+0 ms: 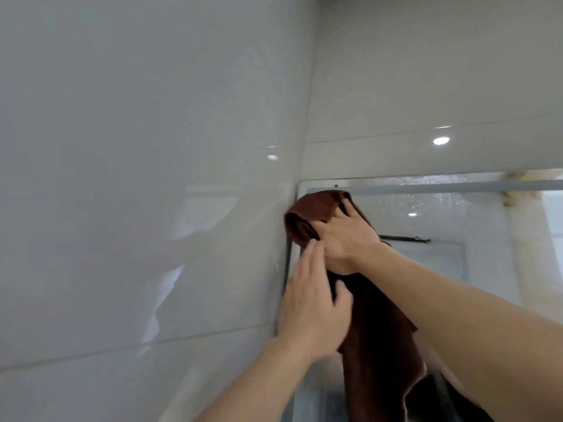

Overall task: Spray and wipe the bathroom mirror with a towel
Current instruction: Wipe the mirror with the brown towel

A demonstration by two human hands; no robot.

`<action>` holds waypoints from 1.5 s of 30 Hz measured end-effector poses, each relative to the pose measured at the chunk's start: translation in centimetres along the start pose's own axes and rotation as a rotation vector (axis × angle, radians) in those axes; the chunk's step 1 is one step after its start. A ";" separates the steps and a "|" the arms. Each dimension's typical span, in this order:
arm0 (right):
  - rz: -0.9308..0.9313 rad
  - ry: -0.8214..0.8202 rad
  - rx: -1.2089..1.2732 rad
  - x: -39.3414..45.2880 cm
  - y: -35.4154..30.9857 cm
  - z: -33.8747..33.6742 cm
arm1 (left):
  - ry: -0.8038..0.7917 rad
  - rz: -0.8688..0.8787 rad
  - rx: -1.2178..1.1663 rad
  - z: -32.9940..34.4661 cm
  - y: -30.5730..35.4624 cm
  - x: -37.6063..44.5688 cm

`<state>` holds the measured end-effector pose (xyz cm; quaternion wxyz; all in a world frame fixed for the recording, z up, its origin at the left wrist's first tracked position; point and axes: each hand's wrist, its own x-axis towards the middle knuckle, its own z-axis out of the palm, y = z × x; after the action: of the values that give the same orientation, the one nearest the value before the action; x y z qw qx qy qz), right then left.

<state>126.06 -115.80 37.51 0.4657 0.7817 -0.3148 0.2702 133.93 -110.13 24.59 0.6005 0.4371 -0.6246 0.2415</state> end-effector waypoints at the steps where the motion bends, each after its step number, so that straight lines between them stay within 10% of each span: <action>1: -0.004 -0.030 -0.012 0.6 0.0 -0.1 | -0.047 -0.001 0.007 0.5 -0.1 -0.5; 17: 0.255 0.141 0.068 -0.1 1.7 -0.2 | -0.095 -0.029 0.284 3.6 -3.6 2.2; 35: 0.505 0.279 0.059 -12.4 13.5 -2.1 | -0.292 0.450 0.207 5.5 7.0 5.4; 39: 0.474 0.260 -0.018 -17.3 16.0 -2.4 | -0.044 0.360 0.163 3.8 8.1 6.4; 45: 0.522 0.212 -0.073 -17.0 17.5 -3.2 | -0.506 0.043 0.432 3.7 7.2 8.7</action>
<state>101.47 -115.31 36.45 0.4386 0.6242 -0.4645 0.4497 126.78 -111.77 33.93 0.3145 0.5872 -0.6973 0.2647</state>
